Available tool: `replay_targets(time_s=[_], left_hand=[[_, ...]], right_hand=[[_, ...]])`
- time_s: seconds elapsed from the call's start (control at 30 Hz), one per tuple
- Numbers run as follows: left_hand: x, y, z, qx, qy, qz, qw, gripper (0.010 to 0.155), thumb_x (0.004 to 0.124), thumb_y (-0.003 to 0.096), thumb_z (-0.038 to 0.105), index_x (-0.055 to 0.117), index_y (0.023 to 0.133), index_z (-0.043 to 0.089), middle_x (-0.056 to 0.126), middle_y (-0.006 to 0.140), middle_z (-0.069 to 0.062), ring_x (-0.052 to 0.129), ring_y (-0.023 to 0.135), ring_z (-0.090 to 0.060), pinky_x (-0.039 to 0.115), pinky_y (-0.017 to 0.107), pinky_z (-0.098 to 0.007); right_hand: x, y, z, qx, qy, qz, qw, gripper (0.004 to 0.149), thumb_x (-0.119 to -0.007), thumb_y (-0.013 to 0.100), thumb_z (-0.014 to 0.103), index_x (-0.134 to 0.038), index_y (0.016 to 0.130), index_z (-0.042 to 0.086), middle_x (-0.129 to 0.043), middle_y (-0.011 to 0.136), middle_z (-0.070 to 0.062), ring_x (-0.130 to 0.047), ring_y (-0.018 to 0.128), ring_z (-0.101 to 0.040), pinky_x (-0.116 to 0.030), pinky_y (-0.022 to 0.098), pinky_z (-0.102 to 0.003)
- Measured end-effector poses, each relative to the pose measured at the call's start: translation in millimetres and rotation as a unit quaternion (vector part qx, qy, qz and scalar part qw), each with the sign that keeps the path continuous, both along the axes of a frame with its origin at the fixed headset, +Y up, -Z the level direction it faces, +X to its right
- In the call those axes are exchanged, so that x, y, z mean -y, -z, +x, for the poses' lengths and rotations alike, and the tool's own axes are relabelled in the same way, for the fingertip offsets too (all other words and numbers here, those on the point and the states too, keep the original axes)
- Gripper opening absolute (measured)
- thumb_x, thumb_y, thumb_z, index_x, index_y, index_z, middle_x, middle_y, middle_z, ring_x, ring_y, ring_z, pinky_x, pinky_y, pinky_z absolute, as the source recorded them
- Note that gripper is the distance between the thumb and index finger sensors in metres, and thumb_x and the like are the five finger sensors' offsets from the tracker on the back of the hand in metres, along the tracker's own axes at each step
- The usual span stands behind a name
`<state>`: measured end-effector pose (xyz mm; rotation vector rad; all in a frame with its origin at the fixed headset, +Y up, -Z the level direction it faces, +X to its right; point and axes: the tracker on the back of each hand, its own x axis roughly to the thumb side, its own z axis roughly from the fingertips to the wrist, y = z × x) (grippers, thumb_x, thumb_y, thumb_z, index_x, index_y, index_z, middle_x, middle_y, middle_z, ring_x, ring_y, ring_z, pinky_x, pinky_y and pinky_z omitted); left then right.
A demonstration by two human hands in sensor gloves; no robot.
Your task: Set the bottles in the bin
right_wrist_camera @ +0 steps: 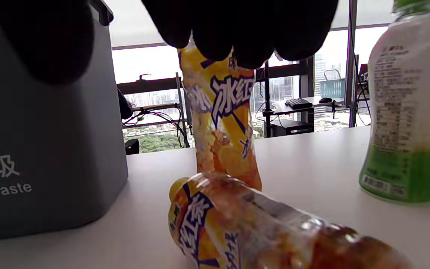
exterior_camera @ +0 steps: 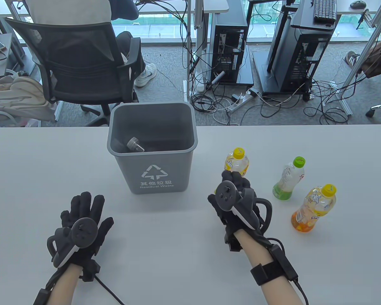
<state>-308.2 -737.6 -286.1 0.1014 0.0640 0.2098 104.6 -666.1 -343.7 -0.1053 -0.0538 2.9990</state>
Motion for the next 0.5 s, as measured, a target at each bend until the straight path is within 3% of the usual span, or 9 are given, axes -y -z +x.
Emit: replay_targets(time_s=[0.2,0.5], left_hand=[[-1,0,0,-0.001,0.004,-0.002,1.0,0.076,0.059,0.0508,0.066,0.033,0.117,0.037,0.021,0.13,-0.001,0.022,0.123,-0.034,0.029,0.083,-0.069],[-1,-1,0,-0.002,0.005,-0.007,1.0,0.078,0.057,0.0502,0.068,0.03,0.117,0.038,0.017,0.13,0.0,0.018,0.123,-0.033,0.025,0.083,-0.069]], right_hand=[[58,-5,23,0.034,-0.018,-0.081,0.996,0.096,-0.078,0.042,0.061,-0.031,0.114,0.017,-0.039,0.119,-0.017,-0.053,0.103,-0.046,-0.058,0.074,-0.057],[86,-7,19,0.042,-0.066,-0.081,0.994,0.096,-0.078,0.043,0.06,-0.029,0.113,0.018,-0.05,0.114,-0.013,-0.067,0.096,-0.039,-0.065,0.071,-0.051]])
